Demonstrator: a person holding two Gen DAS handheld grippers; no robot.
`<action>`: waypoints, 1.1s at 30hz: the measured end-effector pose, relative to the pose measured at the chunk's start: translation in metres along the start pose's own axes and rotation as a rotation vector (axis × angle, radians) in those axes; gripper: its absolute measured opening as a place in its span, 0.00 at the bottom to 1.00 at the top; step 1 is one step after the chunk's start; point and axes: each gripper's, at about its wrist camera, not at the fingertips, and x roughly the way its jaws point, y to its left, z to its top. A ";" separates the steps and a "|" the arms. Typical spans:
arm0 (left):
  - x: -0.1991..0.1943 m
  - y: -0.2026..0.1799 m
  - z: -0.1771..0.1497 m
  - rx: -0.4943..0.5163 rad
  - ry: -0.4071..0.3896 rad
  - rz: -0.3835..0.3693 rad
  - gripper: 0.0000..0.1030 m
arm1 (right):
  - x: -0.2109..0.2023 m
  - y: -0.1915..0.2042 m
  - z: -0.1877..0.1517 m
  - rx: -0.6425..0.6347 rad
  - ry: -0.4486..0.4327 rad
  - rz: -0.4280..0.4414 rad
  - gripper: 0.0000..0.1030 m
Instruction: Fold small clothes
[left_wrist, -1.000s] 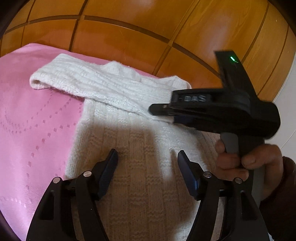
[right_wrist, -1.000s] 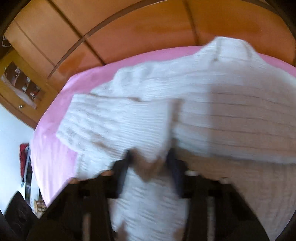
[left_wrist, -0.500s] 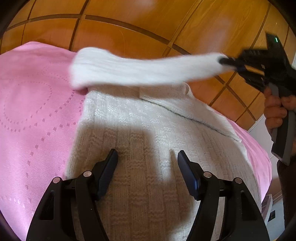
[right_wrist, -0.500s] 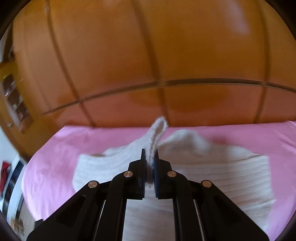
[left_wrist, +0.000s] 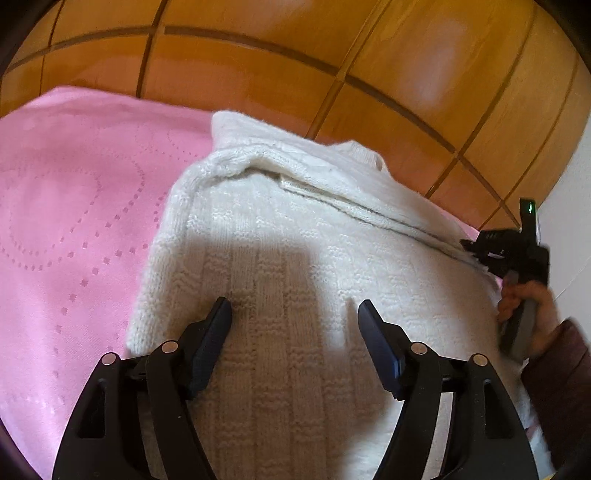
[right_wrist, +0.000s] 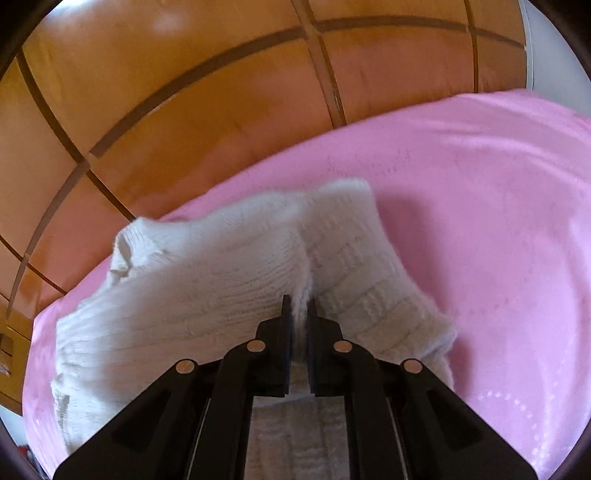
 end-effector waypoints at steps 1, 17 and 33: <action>-0.001 0.000 0.007 -0.034 0.014 -0.042 0.70 | 0.001 0.002 -0.001 -0.010 -0.002 0.001 0.06; 0.080 0.082 0.105 -0.597 0.046 -0.063 0.04 | -0.004 -0.008 -0.009 -0.013 -0.019 0.062 0.06; 0.017 0.038 0.101 -0.192 -0.097 0.148 0.19 | -0.047 0.007 -0.018 -0.126 -0.133 -0.041 0.67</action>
